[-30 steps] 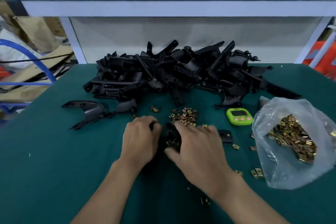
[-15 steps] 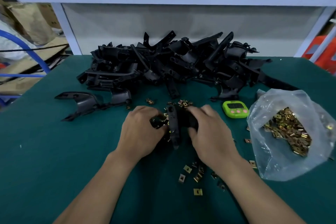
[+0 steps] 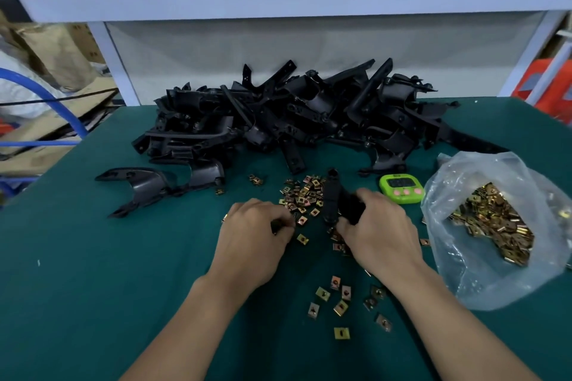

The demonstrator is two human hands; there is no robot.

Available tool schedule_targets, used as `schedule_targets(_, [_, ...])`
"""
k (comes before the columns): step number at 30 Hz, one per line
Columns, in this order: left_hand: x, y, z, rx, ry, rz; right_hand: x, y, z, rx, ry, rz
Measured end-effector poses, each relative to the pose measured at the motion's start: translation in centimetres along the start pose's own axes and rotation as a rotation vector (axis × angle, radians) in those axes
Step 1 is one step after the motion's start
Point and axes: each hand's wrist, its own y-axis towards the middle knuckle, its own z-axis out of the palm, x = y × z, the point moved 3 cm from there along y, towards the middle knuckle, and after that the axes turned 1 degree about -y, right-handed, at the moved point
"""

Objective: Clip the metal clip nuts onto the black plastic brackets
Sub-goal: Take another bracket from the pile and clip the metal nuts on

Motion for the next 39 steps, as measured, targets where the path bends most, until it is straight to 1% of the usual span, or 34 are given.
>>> schedule_targets(2, [0.1,0.0,-0.3,-0.069,-0.065,-0.044,-0.1,-0.1,-0.2,-0.042,0.020,0.010])
schedule_targets(4, [0.0,0.0,-0.6,-0.126,-0.222,-0.075,0.0,-0.3,-0.4,-0.085,0.036,-0.001])
schedule_targets(6, [-0.2,-0.3,-1.0,-0.161,-0.356,-0.116,0.6,-0.7,-0.5,-0.100,0.033,-0.052])
schedule_targets(9, [-0.4,-0.6,-1.3,-0.190,-0.415,-0.152,1.5,-1.3,-0.2,-0.079,0.019,-0.119])
schedule_targets(13, [0.3,-0.8,-1.5,-0.235,-0.503,-0.246,1.9,-1.7,0.4,-0.063,-0.004,-0.134])
schedule_targets(16, [1.1,-0.7,-1.7,-0.232,-0.462,-0.271,1.7,-1.8,0.7,-0.027,-0.017,-0.134])
schedule_targets(21, [0.7,-0.6,-1.4,-0.114,-0.402,-0.159,1.4,-1.6,0.9,-0.020,-0.024,-0.122])
schedule_targets(30, [0.8,-0.4,-1.2,-0.206,-0.377,-0.089,1.1,-1.4,1.2,-0.026,-0.012,-0.138])
schedule_targets(33, [0.5,-0.4,-1.2,-0.209,-0.373,-0.055,1.1,-1.4,1.2,-0.020,-0.019,-0.151])
schedule_targets(39, [0.2,-0.5,-1.3,-0.192,-0.391,-0.065,1.3,-1.2,1.1,0.003,-0.017,-0.167])
